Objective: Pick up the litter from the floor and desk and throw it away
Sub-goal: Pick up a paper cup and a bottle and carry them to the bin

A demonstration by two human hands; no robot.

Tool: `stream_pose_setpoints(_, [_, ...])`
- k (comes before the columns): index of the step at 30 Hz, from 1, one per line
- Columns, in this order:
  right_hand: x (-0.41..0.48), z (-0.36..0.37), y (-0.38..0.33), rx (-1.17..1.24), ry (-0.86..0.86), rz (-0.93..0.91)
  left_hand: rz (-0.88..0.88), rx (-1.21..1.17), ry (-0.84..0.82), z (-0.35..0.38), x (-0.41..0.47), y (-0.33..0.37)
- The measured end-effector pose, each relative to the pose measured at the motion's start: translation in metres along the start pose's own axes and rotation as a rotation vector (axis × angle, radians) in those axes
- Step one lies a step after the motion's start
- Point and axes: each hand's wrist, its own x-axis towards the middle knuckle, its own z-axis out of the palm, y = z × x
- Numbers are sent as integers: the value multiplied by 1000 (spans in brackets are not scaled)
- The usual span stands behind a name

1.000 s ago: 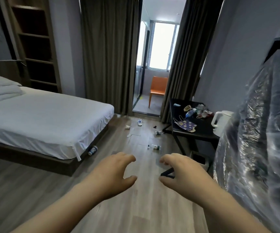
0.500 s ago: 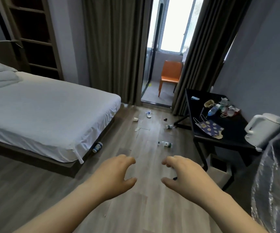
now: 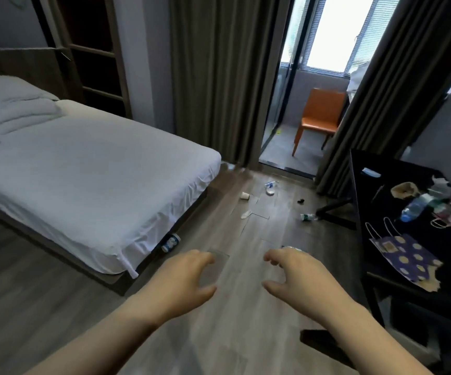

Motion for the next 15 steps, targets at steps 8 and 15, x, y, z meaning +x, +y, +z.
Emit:
stream_pose_setpoints(8, [120, 15, 26, 42, -109, -41, -105, -6, -76, 14, 104, -56])
stream_pose_setpoints(15, [244, 40, 32, 43, -184, -10, -156, -25, -157, 20, 208, -133])
